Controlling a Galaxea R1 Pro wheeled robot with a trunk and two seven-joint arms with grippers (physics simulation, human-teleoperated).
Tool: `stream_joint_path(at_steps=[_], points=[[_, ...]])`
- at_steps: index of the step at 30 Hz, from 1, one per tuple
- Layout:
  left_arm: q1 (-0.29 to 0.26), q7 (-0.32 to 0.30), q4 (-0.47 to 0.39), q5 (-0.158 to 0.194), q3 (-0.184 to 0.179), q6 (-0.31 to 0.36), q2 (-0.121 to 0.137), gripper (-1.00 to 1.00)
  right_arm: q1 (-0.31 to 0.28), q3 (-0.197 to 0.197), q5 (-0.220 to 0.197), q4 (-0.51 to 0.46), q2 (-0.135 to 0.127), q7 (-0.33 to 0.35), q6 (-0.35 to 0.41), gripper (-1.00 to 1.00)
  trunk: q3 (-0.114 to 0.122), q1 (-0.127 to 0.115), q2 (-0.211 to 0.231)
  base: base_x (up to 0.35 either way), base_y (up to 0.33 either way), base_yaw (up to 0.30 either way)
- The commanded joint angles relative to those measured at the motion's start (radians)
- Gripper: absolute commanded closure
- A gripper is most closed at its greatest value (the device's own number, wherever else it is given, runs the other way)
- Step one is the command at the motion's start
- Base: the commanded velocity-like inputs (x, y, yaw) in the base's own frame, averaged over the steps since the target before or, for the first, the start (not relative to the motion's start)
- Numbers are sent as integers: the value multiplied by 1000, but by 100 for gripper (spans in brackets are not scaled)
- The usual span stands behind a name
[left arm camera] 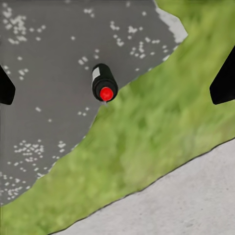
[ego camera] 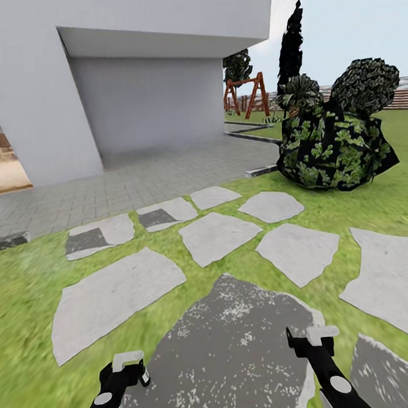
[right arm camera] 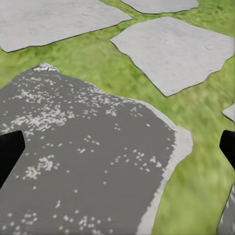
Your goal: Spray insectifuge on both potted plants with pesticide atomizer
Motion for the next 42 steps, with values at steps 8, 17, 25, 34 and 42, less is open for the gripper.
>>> stream_joint_path(at_steps=[8, 17, 25, 34, 42], points=[[0, 1, 2, -8, 7, -4, -1, -100, -1, 0, 3, 0, 0, -3, -2, -100, -37, 31, -57, 0, 0, 0], [0, 1, 2, -8, 7, -5, 0, -100, -1, 0, 3, 1, 0, -3, -2, -100, -79, 65, -120, 0, 0, 0], [11, 1, 2, -10, 8, -53, 1, -100, -1, 0, 3, 1, 0, -3, -2, -100, -119, 86, -155, 0, 0, 0], [38, 1, 2, -11, 8, -135, 2, -100, -1, 0, 4, 2, 0, -3, -4, -100, -168, 90, -157, 0, 0, 0], [38, 2, 2, -11, 8, -135, 1, -100, -1, 0, 4, 2, 0, -3, -4, -100, -212, 93, -159, 0, 0, 0]])
